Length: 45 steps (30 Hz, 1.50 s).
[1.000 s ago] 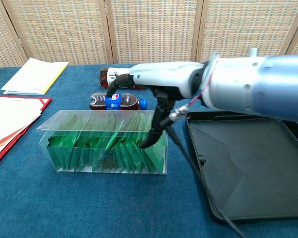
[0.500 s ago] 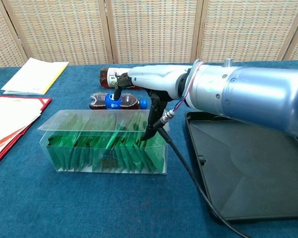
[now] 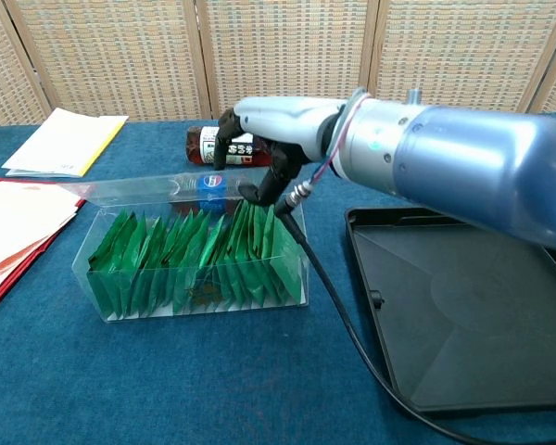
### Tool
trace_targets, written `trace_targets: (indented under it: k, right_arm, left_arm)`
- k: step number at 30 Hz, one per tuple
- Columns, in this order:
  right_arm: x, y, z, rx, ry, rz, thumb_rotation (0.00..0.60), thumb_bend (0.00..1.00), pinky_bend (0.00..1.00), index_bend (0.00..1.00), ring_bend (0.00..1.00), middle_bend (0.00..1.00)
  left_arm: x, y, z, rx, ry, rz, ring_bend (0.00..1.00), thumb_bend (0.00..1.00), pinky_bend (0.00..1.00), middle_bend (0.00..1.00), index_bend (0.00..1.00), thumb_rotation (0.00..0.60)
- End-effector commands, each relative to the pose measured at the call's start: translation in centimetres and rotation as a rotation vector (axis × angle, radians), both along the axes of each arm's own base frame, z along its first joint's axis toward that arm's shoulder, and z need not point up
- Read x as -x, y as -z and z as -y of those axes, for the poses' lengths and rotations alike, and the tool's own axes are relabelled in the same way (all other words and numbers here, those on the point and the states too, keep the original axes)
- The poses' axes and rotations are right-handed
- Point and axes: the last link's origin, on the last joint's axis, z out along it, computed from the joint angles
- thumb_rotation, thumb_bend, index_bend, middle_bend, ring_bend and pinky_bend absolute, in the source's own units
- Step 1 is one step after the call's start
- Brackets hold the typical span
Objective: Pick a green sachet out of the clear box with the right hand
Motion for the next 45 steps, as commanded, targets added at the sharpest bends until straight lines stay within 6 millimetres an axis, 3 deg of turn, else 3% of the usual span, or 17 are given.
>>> trace_targets:
  k: [1,18,25,32,37,40,42,45]
  right_arm:
    - [-1.0,-0.3,0.8,0.014,0.017,0.047,0.600,0.67,0.00,0.36,0.00,0.00]
    - [-4.8,0.6,4.8,0.056,0.089,0.025,0.600,0.67,0.01,0.36,0.00,0.00]
    - [-5.1,1.0,6.2,0.094,0.108,0.014,0.600,0.67,0.02,0.10,0.00,0.00]
    - [-4.7,2.2,6.8,0.095,0.108,-0.012,0.600,0.67,0.03,0.06,0.00,0.00]
    - [-4.6,1.9,6.5,0.096,0.069,-0.015,0.600,0.63,0.03,0.06,0.00,0.00]
    - [-4.6,1.4,6.1,0.097,0.036,-0.013,0.600,0.48,0.03,0.07,0.00,0.00]
    - [-4.5,1.0,5.7,0.100,0.002,-0.015,0.600,0.39,0.03,0.14,0.00,0.00]
    - [-3.5,-1.0,3.7,0.141,-0.177,-0.047,0.600,0.35,0.03,0.31,0.00,0.00]
  left_arm:
    - [0.0,0.0,-0.1,0.000,-0.001,0.001,0.00,0.04,0.00,0.00,0.00,0.600]
    - [0.9,-0.7,-1.1,0.000,-0.042,0.037,0.00,0.04,0.00,0.00,0.00,0.600]
    - [1.1,-0.6,-1.6,0.010,-0.055,0.039,0.00,0.05,0.00,0.00,0.00,0.600]
    - [1.2,-0.5,-1.8,0.014,-0.061,0.035,0.00,0.04,0.00,0.00,0.00,0.600]
    - [1.2,-0.3,-2.0,0.019,-0.062,0.030,0.00,0.05,0.00,0.00,0.00,0.600]
    - [1.2,-0.3,-2.0,0.023,-0.063,0.029,0.00,0.05,0.00,0.00,0.00,0.600]
    - [1.2,-0.2,-2.0,0.025,-0.063,0.029,0.00,0.05,0.00,0.00,0.00,0.600]
    - [1.0,0.1,-1.9,0.040,-0.058,0.023,0.00,0.05,0.00,0.00,0.00,0.600]
